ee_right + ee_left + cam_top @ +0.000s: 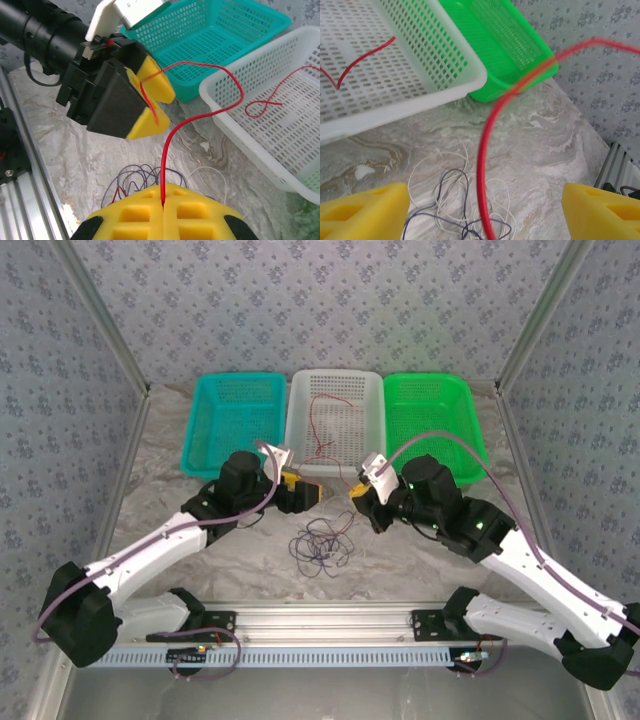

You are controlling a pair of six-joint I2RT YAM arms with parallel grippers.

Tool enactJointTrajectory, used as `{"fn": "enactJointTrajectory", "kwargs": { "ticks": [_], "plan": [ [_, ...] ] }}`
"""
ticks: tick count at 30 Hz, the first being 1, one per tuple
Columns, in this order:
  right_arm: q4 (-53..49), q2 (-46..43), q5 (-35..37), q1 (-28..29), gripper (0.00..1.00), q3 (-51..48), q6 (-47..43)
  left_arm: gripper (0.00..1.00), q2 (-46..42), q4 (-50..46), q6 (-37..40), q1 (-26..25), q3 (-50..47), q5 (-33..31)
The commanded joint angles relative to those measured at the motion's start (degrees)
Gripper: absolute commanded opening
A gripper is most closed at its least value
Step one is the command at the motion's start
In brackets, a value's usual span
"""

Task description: Untangle the cables

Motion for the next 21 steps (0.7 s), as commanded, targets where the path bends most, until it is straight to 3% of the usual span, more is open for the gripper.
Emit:
{"fn": "enactJointTrajectory", "kwargs": {
  "ticks": [1,5,13,21],
  "plan": [
    [2.22,-0.11,1.31,-0.33,0.02,1.91,1.83,0.8,0.62,4.73,1.01,-0.36,1.82,2.4],
    [4.44,-0.3,4.45,-1.54,0.04,4.28,3.11,0.8,0.57,5.2,0.69,-0.42,1.39,2.2],
    [6.96,3.3,3.06,-6.4,0.03,16.02,5.98,0.8,1.58,8.42,-0.32,-1.09,0.51,6.15],
    [11.33,7.12,1.64,-7.93,0.02,18.19,9.07,0.8,5.0,11.1,0.29,-4.15,2.88,7.5]
  ]
}}
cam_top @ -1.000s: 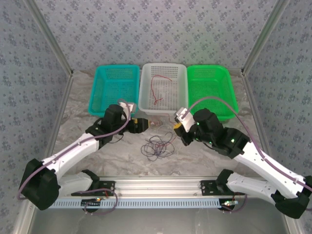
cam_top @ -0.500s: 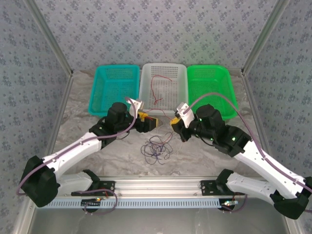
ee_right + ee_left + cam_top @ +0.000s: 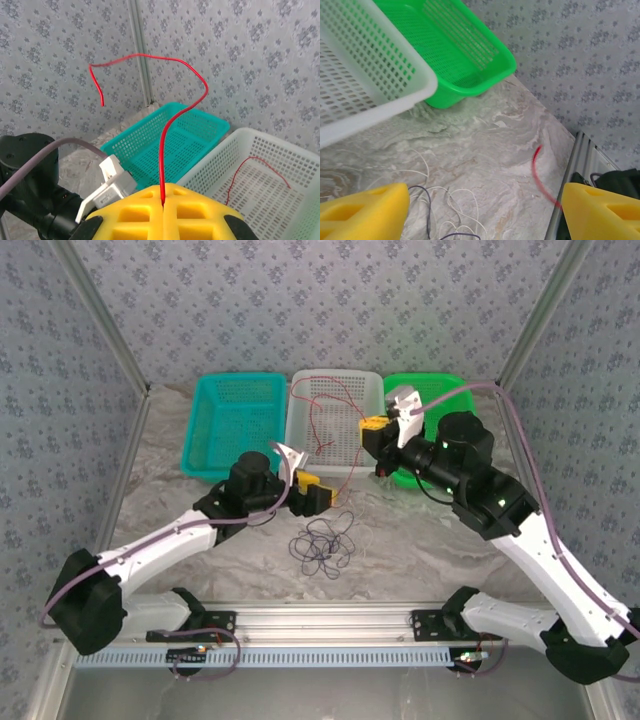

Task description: Untangle the cables

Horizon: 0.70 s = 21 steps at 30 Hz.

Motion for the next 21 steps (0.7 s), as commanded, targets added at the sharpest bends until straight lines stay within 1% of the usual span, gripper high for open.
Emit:
{"fn": "enactJointTrajectory", "kwargs": {
  "ticks": [1,5,10,11,14,15,18,19,21],
  "plan": [
    [3.16,1.06,-0.39,-0.94,0.02,1.15,2.38,0.8,1.32,3.35,0.45,-0.75,3.0,1.75],
    [4.64,2.61,1.21,-3.58,0.02,2.07,3.88,0.79,1.85,2.95,0.77,-0.77,3.11,1.2],
    [5.13,6.22,0.14,-8.37,0.02,3.99,6.1,0.79,0.83,-0.1,1.91,-0.81,2.56,-1.03],
    [5.2,6.97,0.08,-9.4,0.02,4.19,6.82,0.78,0.59,-1.32,2.13,-0.77,2.43,-2.6],
    [6.67,9.78,-1.49,-13.4,0.02,4.09,9.24,0.78,-0.53,-8.75,1.35,-0.77,2.51,-14.1],
    [7.14,11.24,-2.4,-14.59,0.02,4.19,9.93,0.78,-1.14,-10.4,1.1,-0.62,2.03,-16.73],
    [8.25,17.24,-7.54,-17.83,0.02,5.85,11.51,0.79,-2.71,-12.38,0.71,-0.46,0.8,-21.26],
    [7.85,19.7,-8.78,-18.29,0.02,7.26,11.36,0.79,-2.95,-14.0,-0.32,-0.42,0.87,-24.3],
    [6.57,24.35,-10.0,-18.69,0.02,10.1,10.05,0.8,-3.34,-16.51,-0.84,-0.26,1.06,-27.32]
  ]
}}
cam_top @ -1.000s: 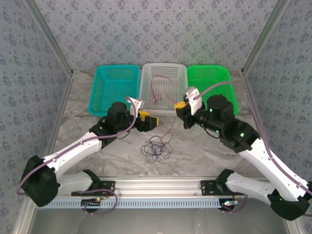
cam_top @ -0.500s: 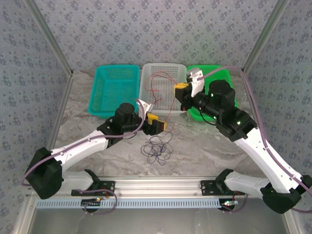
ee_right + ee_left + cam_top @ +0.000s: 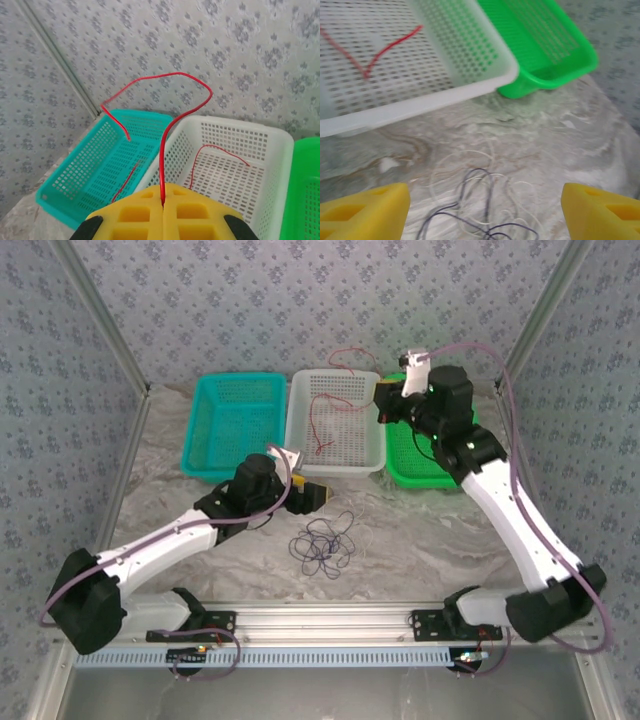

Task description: Untangle the cables

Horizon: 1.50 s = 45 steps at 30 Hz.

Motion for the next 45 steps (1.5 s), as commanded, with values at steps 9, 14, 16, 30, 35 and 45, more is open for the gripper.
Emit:
{"fn": "enactJointTrajectory", "kwargs": {
  "ticks": [9,14,16,30,35,45],
  "plan": [
    [-6.39,22.4,-11.39,-2.21,0.0,14.83,3.38,0.81,-5.24,-6.53,-0.67,0.69,-2.57,-11.05],
    [-9.19,27.16,-9.14,-2.24,0.11,15.78,5.25,0.83,-6.08,-6.96,-0.49,1.75,-3.38,-10.93],
    [-11.01,29.24,-9.14,-2.35,0.14,16.61,5.24,0.83,-6.02,-7.03,-0.41,2.06,-3.57,-10.71],
    [-11.22,27.71,-3.64,-0.22,0.81,13.46,2.93,0.83,-6.18,-8.39,1.45,2.39,-5.41,-6.42],
    [-9.87,18.4,-1.36,1.58,0.83,6.08,1.76,0.8,-4.83,-7.37,5.69,2.23,-6.47,5.56],
    [-8.57,0.97,4.55,1.39,0.86,-13.49,4.38,0.67,0.93,-13.12,11.37,-0.01,-3.22,16.5]
  ]
}}
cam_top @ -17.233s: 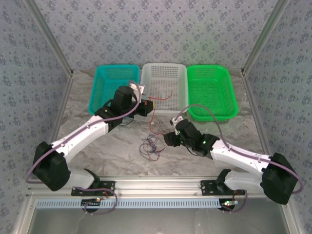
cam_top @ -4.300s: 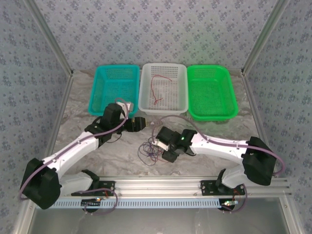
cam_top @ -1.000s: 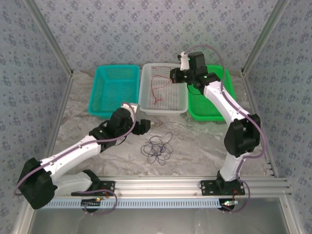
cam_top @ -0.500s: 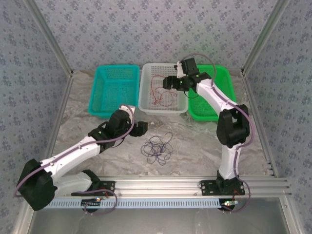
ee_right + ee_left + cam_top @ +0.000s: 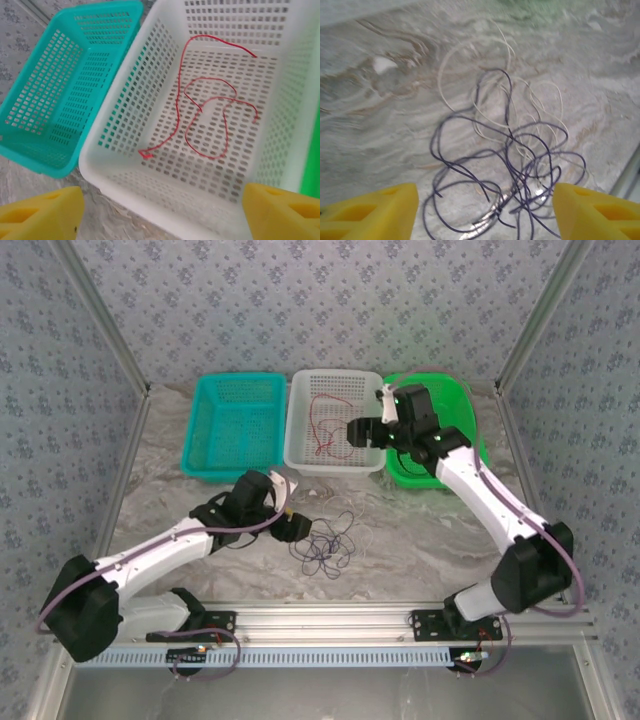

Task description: Untangle the cables

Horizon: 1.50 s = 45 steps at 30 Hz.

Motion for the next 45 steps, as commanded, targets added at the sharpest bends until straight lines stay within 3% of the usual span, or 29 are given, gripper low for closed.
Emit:
{"fn": "enactJointTrajectory", "kwargs": {
  "ticks": [1,5,14,20,22,26,28,33,45],
  "plan": [
    [-0.33,-3.2,3.54,-0.4,0.86,-5.22,1.67,0.65,2.94,-2.77,2.37,-1.55,3.22,6.54],
    [-0.69,-7.69,5.68,-0.76,0.87,-10.65,2.87,0.57,6.21,-6.41,2.63,-4.23,3.94,8.93],
    [-0.49,-12.19,6.4,-1.75,0.89,-14.53,3.74,0.54,5.66,-6.16,-1.22,-8.49,1.29,4.65],
    [-0.86,-13.23,6.54,-1.76,0.89,-15.47,4.1,0.44,7.13,-5.21,-1.85,-9.49,0.07,4.05],
    [-1.15,-13.84,6.99,-1.83,0.89,-15.72,3.93,0.37,7.5,-5.28,-2.49,-9.5,-0.37,2.59],
    [-1.49,-15.4,7.89,-2.01,0.89,-16.41,3.98,0.09,5.96,-5.44,-3.56,-9.51,-0.79,-0.37],
    [-0.88,-16.07,7.54,-2.0,0.89,-17.13,4.04,0.05,3.88,-5.61,-3.45,-9.51,-0.17,-1.98],
    [3.51,-17.67,5.96,0.28,0.87,-20.36,3.35,0.02,-1.46,-6.31,-2.14,-9.49,3.63,-6.83],
    [19.09,-20.12,6.79,14.09,0.92,-29.95,2.68,0.03,-6.38,-5.13,-2.45,-9.4,10.93,-8.67]
  ]
}}
